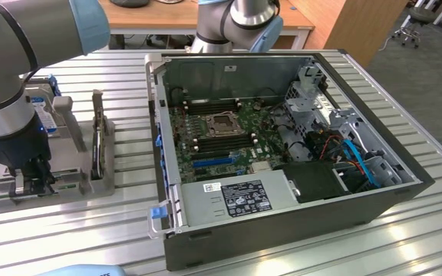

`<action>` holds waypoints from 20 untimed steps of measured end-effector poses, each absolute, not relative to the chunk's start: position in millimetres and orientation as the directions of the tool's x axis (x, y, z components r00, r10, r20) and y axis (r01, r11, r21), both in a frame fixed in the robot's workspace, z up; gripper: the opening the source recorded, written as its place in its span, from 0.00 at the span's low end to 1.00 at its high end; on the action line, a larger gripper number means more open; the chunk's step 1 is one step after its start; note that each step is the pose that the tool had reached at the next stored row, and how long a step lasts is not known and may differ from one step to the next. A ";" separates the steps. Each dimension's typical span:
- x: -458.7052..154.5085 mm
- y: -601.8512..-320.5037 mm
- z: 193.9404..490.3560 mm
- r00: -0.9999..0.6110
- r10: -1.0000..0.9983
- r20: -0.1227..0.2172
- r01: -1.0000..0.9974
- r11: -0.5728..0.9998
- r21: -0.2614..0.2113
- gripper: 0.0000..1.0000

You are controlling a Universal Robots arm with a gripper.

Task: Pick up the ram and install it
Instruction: 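Pick up the ram and move it above insertion slot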

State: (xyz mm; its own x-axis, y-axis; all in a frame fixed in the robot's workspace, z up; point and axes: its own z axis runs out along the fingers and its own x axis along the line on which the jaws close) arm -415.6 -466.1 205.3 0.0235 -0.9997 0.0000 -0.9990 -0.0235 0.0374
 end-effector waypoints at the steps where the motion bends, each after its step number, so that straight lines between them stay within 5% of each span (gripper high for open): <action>1: -415.5 -466.0 204.7 0.024 -1.000 0.000 -0.999 -0.024 0.037 0.29; 20: -415.6 -466.1 200.9 0.025 -1.000 0.000 -0.999 -0.025 0.037 0.28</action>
